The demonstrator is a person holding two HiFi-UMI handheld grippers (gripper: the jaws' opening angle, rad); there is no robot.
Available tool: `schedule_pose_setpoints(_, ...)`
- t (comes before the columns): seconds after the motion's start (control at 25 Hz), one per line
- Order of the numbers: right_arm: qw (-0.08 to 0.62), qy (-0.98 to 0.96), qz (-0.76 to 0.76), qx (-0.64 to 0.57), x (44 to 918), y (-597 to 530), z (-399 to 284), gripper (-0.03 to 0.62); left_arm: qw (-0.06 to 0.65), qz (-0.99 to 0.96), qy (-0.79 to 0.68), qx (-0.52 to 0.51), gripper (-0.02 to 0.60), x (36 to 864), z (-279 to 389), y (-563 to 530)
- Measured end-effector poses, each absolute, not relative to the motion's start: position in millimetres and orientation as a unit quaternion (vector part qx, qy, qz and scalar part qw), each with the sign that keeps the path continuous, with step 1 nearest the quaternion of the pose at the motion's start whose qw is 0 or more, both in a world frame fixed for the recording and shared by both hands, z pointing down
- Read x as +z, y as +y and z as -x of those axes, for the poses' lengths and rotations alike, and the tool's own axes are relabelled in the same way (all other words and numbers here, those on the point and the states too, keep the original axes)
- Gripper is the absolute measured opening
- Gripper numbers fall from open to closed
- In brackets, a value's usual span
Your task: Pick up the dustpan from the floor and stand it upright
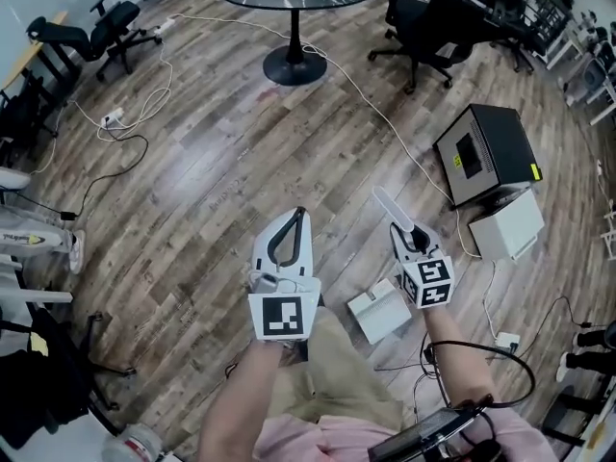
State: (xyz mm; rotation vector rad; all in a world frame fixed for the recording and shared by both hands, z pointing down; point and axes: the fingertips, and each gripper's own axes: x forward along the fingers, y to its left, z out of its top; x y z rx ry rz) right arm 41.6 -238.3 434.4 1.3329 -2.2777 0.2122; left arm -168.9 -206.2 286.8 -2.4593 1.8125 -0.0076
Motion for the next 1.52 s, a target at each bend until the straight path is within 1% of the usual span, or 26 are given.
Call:
schedule_pose_setpoints(0.2, 0.257, -0.83, -0.488, 0.079, 425, -206, -54, 0.103, 0.065, 0.809, 0.584, -0.015, 0.009, 257, 160, -179)
schedule_pose_setpoints(0.36, 0.264, -0.83, -0.485, 0.084, 420, -193, -63, 0.103, 0.067, 0.807, 0.586, -0.017, 0.009, 240, 156, -165)
schedule_pose_setpoints(0.48, 0.262, -0.833, -0.481, 0.082, 417, -186, -69, 0.103, 0.062, 0.805, 0.59, -0.014, 0.009, 233, 151, -157)
schedule_pose_setpoints(0.6, 0.256, -0.837, -0.477, 0.077, 415, -178, -73, 0.103, 0.074, 0.805, 0.588, -0.022, 0.009, 230, 142, -149)
schedule_pose_setpoints(0.96, 0.246, -0.852, -0.457, 0.066, 410, -137, -100, 0.104, 0.088, 0.796, 0.599, -0.023, 0.009, 211, 99, -108)
schedule_pose_setpoints(1.08, 0.246, -0.855, -0.451, 0.067, 407, -120, -115, 0.104, 0.083, 0.792, 0.604, -0.023, 0.009, 203, 79, -89)
schedule_pose_setpoints(1.24, 0.247, -0.861, -0.442, 0.052, 401, -96, -125, 0.114, 0.073, 0.787, 0.612, -0.019, 0.009, 192, 58, -62)
schedule_pose_setpoints(1.4, 0.234, -0.861, -0.449, 0.048, 393, -81, -143, 0.12, 0.075, 0.784, 0.615, -0.023, 0.009, 186, 36, -40)
schedule_pose_setpoints(1.52, 0.227, -0.862, -0.451, 0.049, 387, -68, -152, 0.138, 0.075, 0.782, 0.619, -0.023, 0.009, 181, 26, -24)
